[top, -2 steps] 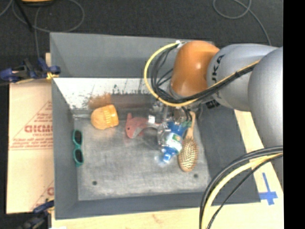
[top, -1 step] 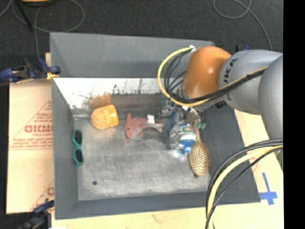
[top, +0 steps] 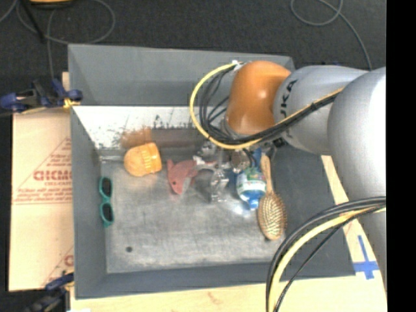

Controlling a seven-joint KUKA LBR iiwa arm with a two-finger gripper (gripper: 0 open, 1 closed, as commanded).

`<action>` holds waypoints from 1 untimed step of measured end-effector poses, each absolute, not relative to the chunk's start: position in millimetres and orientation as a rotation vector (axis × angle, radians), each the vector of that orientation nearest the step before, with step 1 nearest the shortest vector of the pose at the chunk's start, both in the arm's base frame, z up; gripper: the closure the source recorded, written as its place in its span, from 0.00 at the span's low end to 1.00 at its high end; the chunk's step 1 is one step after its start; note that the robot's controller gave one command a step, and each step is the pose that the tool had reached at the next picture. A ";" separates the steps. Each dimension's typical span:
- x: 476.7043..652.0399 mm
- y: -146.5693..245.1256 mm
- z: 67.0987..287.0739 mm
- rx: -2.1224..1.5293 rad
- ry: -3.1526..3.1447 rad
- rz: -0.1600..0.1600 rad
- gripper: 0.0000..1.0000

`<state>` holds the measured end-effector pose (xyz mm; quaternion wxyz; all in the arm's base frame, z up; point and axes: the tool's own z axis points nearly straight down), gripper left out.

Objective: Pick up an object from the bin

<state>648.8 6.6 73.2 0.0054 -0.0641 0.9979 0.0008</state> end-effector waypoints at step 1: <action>657.7 42.4 73.0 -0.354 3.112 -0.004 0.00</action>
Offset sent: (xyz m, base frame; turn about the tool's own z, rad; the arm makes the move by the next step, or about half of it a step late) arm 0.0000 0.0000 0.0000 0.0000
